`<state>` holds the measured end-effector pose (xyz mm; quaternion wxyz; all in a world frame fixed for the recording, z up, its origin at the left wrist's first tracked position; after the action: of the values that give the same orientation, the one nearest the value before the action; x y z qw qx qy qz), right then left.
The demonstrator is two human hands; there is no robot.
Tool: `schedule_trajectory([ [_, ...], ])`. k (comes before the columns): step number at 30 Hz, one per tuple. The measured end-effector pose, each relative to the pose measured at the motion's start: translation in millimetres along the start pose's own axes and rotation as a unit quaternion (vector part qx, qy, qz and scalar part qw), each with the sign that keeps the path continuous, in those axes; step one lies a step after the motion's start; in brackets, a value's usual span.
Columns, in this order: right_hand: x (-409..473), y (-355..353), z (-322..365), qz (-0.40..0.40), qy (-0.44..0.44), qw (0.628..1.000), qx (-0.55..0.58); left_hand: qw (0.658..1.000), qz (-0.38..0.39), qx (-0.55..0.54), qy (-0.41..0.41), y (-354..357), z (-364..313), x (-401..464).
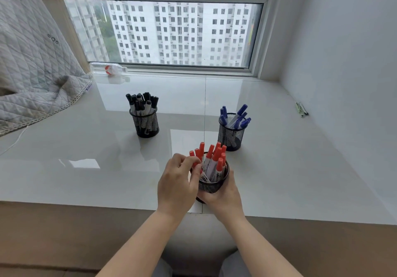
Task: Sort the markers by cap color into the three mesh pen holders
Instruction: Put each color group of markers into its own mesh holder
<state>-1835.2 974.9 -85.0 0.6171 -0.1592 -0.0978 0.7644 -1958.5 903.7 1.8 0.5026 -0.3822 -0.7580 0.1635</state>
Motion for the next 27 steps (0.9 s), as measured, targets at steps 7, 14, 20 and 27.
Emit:
schedule_trajectory([
  [7,17,10,2,-0.014,-0.012,1.000,-0.021,0.985,-0.073,-0.134,-0.074,-12,43,-9],
  [14,55,32,9,-0.021,0.007,0.999,-0.023,0.954,-0.107,-0.133,-0.246,-14,150,3],
  [20,101,46,15,-0.046,0.024,0.998,-0.037,0.946,-0.100,-0.117,-0.285,-2,211,22],
  [27,138,51,17,-0.073,0.019,0.996,-0.050,0.940,-0.111,-0.154,-0.283,26,257,43],
])
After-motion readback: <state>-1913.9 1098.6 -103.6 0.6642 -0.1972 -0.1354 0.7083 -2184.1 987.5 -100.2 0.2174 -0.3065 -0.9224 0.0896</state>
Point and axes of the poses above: each hand's wrist, its own x-axis towards the middle knuckle, its own y-axis out of the palm, z = x × y, the point moved 10 cm from there along x, towards the middle knuckle, and after that the axes turned 13 degrees about y, right-handed, at the moved point
